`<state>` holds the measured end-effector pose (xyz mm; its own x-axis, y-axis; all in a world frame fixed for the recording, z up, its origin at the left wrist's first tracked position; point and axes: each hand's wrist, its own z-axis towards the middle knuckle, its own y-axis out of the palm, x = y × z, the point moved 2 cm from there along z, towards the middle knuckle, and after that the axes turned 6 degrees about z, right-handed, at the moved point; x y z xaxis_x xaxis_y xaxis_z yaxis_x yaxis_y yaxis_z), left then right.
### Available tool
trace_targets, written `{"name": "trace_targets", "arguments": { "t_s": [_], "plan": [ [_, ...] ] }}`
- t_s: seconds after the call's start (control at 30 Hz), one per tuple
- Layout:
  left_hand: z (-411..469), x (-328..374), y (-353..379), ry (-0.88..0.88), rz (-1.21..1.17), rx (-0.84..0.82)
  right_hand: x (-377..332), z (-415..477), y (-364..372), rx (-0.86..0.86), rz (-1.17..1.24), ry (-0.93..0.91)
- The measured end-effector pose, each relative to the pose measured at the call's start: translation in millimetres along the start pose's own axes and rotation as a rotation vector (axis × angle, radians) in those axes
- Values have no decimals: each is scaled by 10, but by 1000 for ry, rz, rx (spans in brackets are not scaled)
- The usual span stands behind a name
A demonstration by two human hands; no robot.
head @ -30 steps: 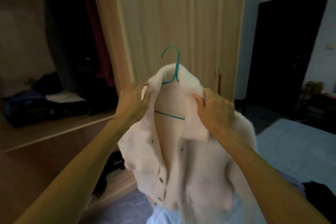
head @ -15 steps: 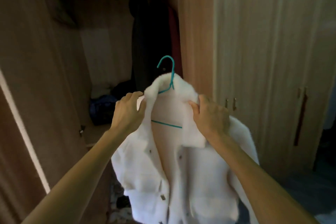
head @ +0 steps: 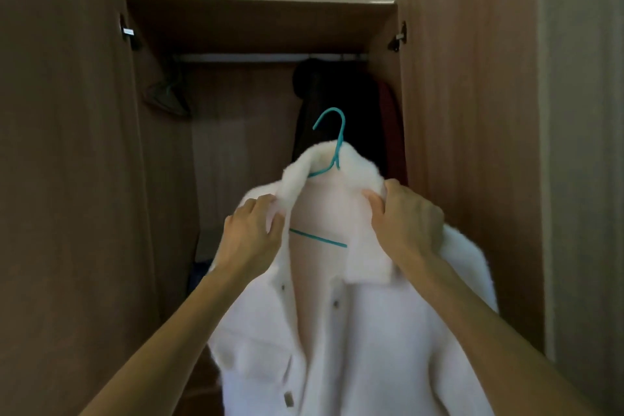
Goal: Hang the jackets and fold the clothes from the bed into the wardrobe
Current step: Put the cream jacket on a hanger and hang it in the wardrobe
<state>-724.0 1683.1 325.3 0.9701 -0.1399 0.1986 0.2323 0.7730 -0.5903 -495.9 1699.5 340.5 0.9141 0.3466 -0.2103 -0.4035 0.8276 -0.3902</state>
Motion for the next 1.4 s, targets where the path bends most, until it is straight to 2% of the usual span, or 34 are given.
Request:
{"name": "trace_targets", "arguments": {
  "t_s": [0.37, 0.57, 0.83, 1.1, 1.4],
  "plan": [
    [2049, -501, 572, -19, -8, 199, -120, 1987, 1249, 122, -9, -130],
    [2970, -863, 821, -6, 23, 271, -259, 2987, 1825, 165, -29, -137],
    [4054, -1355, 1112, 13, 51, 348, -672, 3801, 2590, 218, -110, -153],
    [4913, -1683, 1360, 150, -53, 330, -1071, 4526, 2982, 357, -235, -175],
    [5583, -1947, 1626, 264, -57, 383, -1202, 5179, 3585, 386, -355, -176]
  ]
}}
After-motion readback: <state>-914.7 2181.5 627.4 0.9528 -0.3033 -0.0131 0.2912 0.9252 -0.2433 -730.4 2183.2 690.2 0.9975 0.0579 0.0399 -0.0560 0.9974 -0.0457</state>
